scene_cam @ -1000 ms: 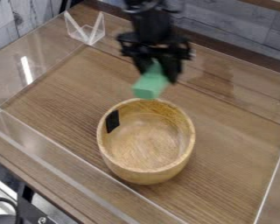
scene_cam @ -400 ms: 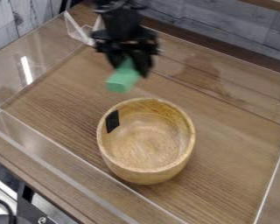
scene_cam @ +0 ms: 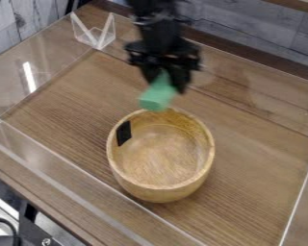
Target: Move green stick from inside the wooden bowl to the table next to it
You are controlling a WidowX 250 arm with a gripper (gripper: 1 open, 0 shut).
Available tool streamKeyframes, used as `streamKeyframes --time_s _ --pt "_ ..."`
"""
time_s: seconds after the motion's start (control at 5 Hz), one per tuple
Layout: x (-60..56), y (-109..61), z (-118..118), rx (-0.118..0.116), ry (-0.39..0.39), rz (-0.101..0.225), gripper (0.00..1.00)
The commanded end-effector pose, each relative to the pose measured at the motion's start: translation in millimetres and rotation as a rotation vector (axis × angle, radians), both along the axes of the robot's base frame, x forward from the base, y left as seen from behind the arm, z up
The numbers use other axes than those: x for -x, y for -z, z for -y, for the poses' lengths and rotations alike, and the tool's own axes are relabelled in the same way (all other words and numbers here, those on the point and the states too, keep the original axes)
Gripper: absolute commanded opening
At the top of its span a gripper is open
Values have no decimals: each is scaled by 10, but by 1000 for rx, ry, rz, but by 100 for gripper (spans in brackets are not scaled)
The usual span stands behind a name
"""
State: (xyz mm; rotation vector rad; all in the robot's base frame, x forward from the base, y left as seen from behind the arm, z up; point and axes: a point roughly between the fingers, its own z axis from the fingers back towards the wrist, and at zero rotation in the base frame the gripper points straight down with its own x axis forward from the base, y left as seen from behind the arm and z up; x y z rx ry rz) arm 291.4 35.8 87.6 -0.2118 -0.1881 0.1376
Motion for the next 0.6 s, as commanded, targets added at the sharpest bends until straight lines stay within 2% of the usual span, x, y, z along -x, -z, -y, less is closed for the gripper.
streamKeyframes --time_s 0.0,0.2,0.4 --pt "-43 -114 -392 -28 -11 57 0" --pt "-42 -65 -725 -48 -28 66 0" --pt "-123 -80 -377 -29 -12 72 0"
